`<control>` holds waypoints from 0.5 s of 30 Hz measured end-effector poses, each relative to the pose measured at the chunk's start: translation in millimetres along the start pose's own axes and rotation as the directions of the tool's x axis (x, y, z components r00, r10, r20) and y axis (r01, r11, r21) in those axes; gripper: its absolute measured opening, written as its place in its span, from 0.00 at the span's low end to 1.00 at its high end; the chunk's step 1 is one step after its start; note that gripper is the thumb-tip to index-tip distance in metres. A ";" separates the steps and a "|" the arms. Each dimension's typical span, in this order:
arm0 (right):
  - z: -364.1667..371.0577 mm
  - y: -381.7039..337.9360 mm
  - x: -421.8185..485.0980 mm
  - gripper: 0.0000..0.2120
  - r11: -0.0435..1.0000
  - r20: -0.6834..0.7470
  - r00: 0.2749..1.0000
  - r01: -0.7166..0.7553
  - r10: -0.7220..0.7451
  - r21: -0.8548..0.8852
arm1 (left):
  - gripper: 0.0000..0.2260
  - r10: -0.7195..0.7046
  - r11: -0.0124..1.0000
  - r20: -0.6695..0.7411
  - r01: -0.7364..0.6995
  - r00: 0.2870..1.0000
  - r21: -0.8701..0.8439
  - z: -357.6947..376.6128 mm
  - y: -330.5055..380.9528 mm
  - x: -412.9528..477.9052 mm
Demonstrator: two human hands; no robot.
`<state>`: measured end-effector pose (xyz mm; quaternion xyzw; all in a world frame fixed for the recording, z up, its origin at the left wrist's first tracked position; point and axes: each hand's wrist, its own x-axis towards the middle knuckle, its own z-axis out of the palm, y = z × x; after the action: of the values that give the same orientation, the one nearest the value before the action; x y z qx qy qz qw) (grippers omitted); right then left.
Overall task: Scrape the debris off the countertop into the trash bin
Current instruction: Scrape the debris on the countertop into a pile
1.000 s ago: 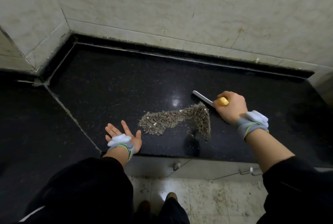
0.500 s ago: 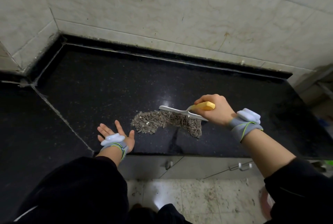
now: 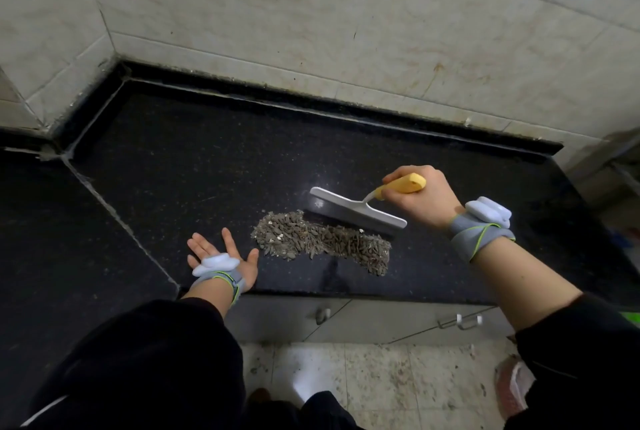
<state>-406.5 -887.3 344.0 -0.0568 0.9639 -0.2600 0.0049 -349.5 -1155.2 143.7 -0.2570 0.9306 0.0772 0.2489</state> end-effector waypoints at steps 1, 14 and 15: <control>2.8 -0.1 3.3 0.08 1.000 -0.019 1.000 -0.010 0.010 0.004 | 0.37 -0.001 1.000 -0.003 0.001 1.000 -0.001 0.3 -0.5 0.2; 51.2 -27.4 5.9 0.10 0.997 0.121 0.990 0.076 -0.073 -0.024 | 0.37 0.000 1.000 -0.024 0.000 1.000 -0.008 0.9 -0.5 -1.2; 49.1 -29.7 4.5 0.10 0.996 0.143 0.986 0.090 -0.087 -0.017 | 0.37 -0.003 1.000 -0.026 0.002 1.000 -0.011 1.1 -0.8 -1.3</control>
<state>-405.9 -937.9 316.5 -0.1180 0.9606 -0.2439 0.0616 -347.7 -1154.9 143.4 -0.2604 0.9330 0.0789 0.2356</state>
